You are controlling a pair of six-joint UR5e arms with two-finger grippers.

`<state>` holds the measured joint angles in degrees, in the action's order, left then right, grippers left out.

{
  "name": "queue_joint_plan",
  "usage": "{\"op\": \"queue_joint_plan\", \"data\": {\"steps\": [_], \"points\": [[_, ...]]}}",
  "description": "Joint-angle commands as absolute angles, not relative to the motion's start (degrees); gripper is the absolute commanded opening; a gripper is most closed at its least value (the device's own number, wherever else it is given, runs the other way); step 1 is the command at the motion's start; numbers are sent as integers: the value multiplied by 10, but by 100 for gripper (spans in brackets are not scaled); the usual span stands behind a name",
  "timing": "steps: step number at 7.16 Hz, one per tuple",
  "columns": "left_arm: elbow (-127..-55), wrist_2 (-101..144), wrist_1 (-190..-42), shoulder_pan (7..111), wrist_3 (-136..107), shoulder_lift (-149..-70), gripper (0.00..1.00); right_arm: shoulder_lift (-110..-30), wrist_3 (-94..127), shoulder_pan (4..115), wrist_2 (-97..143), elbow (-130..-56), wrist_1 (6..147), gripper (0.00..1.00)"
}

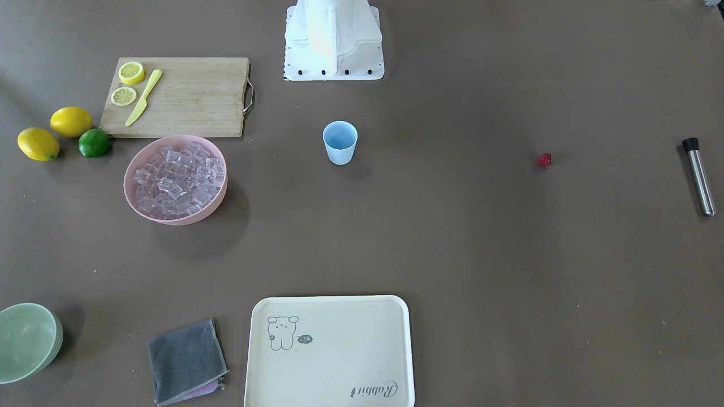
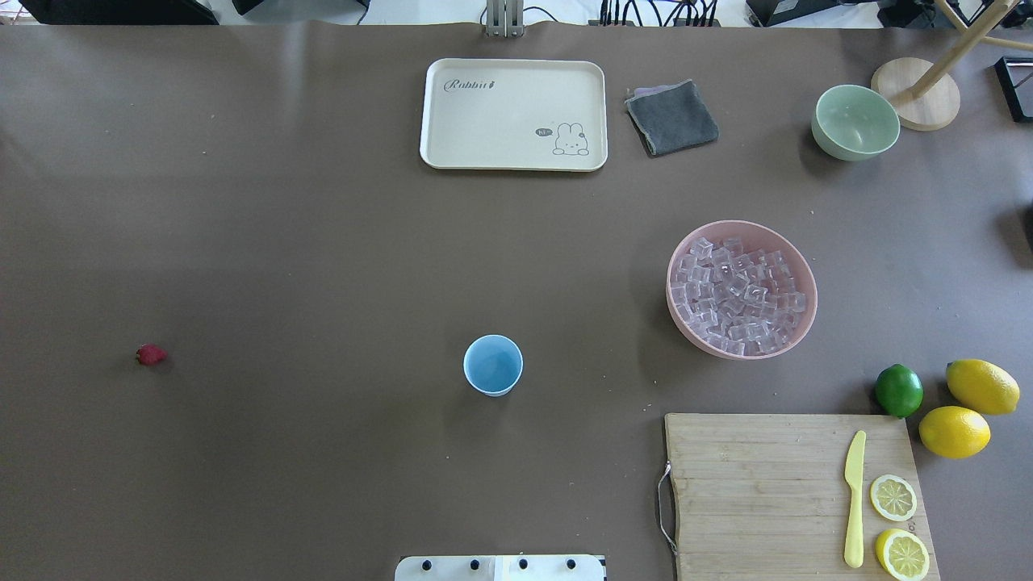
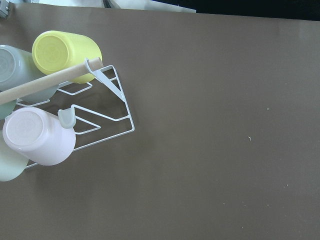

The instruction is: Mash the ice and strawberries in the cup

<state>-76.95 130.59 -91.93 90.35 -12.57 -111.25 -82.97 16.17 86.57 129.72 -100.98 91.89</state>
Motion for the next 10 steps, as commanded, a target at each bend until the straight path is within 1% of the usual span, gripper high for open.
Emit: {"op": "queue_joint_plan", "data": {"steps": [1, 4, 5, 6, 8, 10], "points": [[-772, 1304, -920, 904, -125, -1112, 98, -830, 162, 866, 1296, -1010, 918, 100], [-766, 1300, -929, 902, -127, -1115, 98, -830, 163, 866, 1293, -1010, 918, 100], [-776, 1299, -931, 903, -127, -1114, 98, -826, 163, 866, 1292, -1011, 918, 100], [-781, 1300, -932, 901, -126, -1114, 98, -827, 163, 866, 1287, -1018, 918, 100], [-802, 1304, -932, 901, -126, -1111, 98, -833, 163, 869, 1277, -1055, 920, 100], [-804, 1306, -932, 900, -126, -1109, 98, -825, 165, 870, 1279, -1054, 920, 100]]}}
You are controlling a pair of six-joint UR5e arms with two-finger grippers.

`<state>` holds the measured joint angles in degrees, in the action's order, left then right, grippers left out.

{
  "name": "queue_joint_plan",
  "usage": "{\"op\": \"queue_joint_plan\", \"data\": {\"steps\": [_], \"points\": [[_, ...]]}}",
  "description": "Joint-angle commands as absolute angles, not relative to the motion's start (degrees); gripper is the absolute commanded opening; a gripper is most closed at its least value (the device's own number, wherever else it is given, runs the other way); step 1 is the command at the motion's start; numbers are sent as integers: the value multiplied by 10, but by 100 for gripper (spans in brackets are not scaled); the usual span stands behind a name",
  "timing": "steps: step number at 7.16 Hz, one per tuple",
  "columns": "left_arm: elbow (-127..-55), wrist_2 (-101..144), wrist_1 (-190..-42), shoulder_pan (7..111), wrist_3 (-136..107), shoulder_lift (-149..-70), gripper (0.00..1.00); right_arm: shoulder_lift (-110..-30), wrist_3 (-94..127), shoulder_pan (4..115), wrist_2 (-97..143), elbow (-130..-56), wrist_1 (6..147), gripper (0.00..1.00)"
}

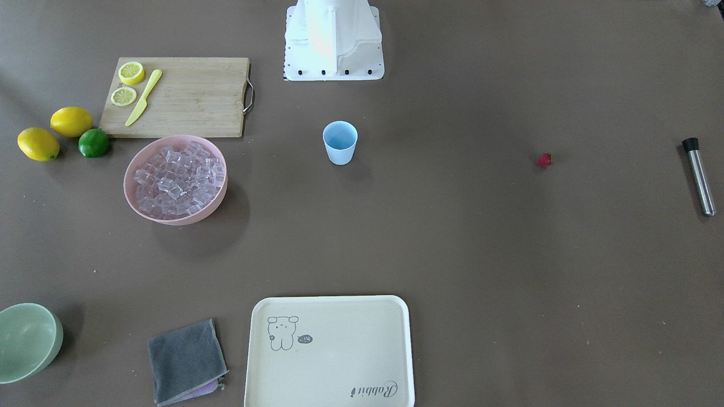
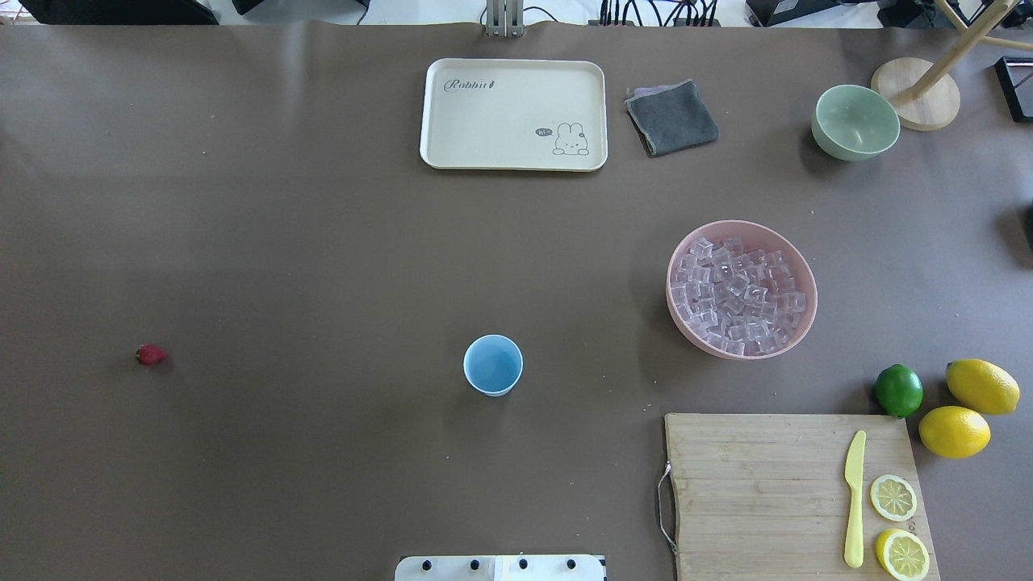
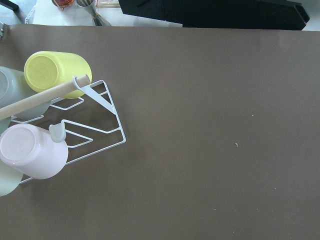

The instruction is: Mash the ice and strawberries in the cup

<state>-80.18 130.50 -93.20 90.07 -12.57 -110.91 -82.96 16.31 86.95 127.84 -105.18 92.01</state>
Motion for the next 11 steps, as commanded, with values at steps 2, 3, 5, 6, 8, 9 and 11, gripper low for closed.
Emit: {"op": "queue_joint_plan", "data": {"steps": [2, 3, 5, 6, 8, 9, 11], "points": [[-804, 1307, -931, 899, -131, -1109, 98, -826, 166, 869, 1278, -1051, 920, 100], [-808, 1307, -931, 899, -131, -1109, 98, -827, 165, 869, 1281, -1051, 920, 100], [-807, 1307, -928, 898, -131, -1110, 98, -832, 170, 870, 1286, -1053, 924, 100], [-805, 1307, -928, 898, -131, -1113, 98, -831, 170, 869, 1287, -1054, 923, 100], [-806, 1307, -933, 898, -133, -1112, 98, -823, 170, 866, 1292, -1063, 919, 100], [-808, 1307, -934, 898, -132, -1114, 98, -809, 170, 857, 1292, -1063, 920, 100], [-809, 1307, -935, 897, -133, -1119, 98, -781, 182, 836, 1303, -1063, 926, 100]]}}
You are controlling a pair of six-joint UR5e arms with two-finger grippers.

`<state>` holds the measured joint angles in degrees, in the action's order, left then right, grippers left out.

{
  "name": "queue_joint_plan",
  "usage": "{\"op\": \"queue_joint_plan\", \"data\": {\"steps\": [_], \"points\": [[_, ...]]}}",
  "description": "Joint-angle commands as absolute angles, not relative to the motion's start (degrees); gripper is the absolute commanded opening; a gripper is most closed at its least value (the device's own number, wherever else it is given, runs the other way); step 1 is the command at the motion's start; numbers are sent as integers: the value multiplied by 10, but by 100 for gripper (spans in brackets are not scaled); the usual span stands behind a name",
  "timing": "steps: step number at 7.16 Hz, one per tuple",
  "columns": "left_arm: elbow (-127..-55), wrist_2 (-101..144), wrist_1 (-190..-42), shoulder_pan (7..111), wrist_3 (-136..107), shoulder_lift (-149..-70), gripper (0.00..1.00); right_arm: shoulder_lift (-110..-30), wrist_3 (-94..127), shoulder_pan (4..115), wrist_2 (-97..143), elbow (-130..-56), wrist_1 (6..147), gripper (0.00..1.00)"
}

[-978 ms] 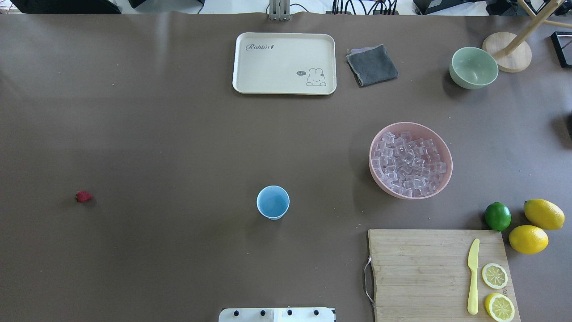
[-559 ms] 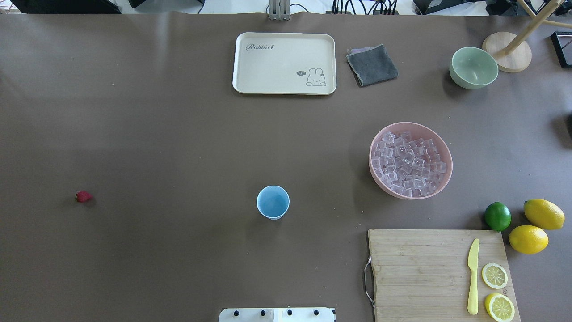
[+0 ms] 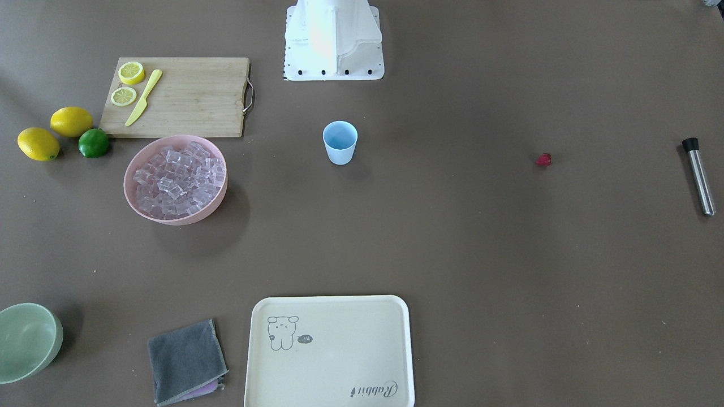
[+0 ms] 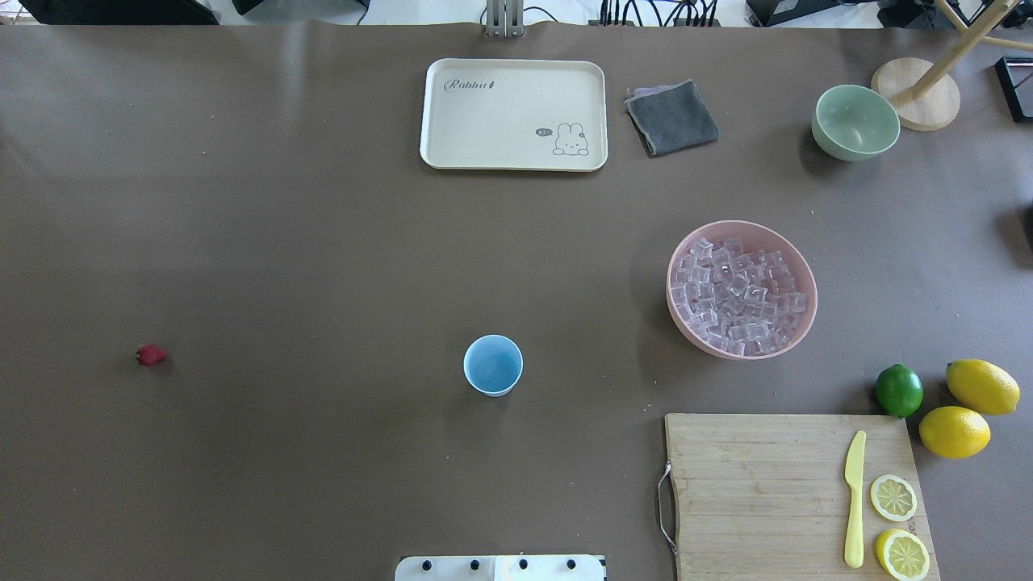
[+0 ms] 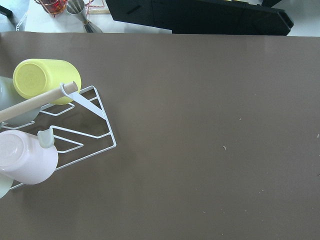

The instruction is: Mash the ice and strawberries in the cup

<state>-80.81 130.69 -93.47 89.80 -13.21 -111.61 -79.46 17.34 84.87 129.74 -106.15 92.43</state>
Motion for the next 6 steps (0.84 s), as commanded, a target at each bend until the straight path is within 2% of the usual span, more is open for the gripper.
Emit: {"op": "queue_joint_plan", "data": {"steps": [1, 6], "points": [[-808, 1307, -936, 897, -133, -1124, 98, -763, 207, 828, 1305, -1063, 926, 100], [-803, 1307, -958, 883, -130, -1134, 98, -744, 366, 746, 1302, -1122, 920, 100]]}}
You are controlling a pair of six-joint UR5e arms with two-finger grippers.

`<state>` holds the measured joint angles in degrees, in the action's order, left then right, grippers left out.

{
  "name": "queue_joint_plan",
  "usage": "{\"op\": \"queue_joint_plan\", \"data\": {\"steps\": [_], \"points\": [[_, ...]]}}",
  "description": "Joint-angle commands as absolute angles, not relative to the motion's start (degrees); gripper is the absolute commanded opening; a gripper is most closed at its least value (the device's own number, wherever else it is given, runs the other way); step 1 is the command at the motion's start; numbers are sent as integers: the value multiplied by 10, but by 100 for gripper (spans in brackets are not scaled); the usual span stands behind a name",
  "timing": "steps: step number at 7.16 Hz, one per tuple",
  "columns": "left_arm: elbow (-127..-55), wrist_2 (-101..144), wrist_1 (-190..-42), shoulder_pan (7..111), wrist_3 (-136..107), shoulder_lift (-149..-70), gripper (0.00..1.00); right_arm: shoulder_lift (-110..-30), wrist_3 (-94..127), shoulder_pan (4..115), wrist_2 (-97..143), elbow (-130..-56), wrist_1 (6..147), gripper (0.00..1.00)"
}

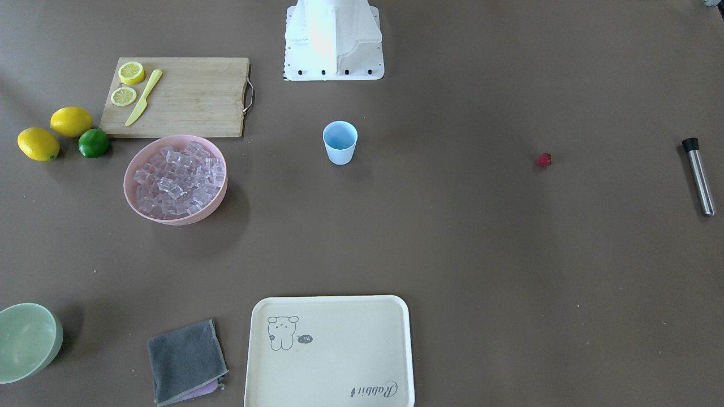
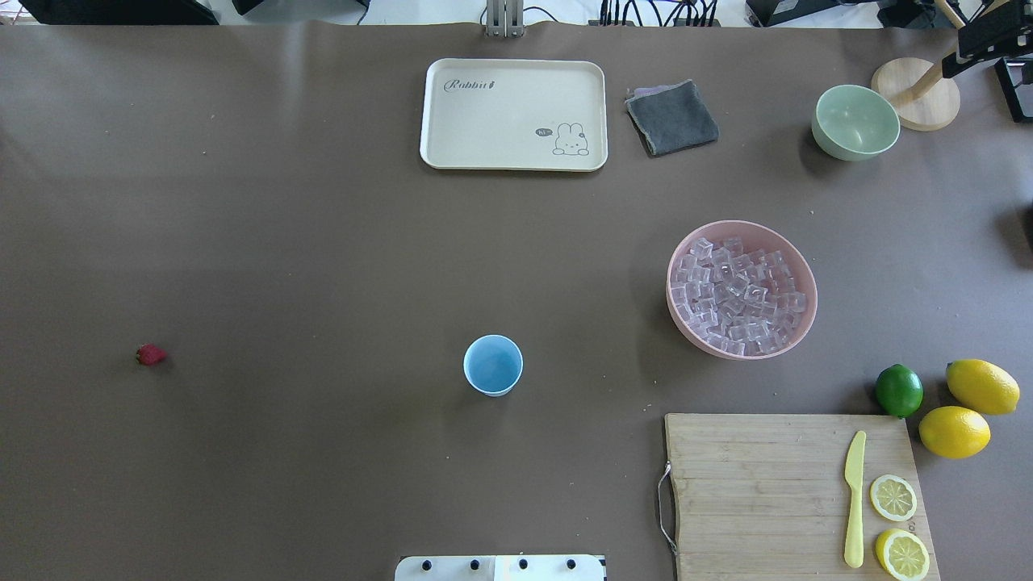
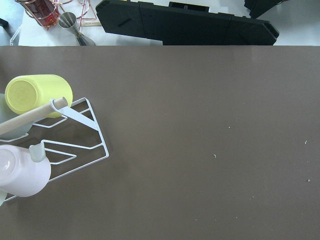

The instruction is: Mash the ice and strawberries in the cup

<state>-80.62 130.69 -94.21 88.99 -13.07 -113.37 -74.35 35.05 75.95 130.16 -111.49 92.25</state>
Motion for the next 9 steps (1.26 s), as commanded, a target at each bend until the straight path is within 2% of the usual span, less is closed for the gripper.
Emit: {"op": "queue_joint_plan", "data": {"steps": [1, 5, 9], "points": [[-805, 1309, -976, 883, -134, -1133, 98, -745, 366, 728, 1301, -1128, 919, 100], [-804, 1340, -979, 881, -160, -1131, 98, -744, 416, 640, 1234, -1152, 919, 100], [-790, 1349, -979, 881, -160, -1133, 98, -734, 434, 560, 1181, -1141, 919, 100]]}}
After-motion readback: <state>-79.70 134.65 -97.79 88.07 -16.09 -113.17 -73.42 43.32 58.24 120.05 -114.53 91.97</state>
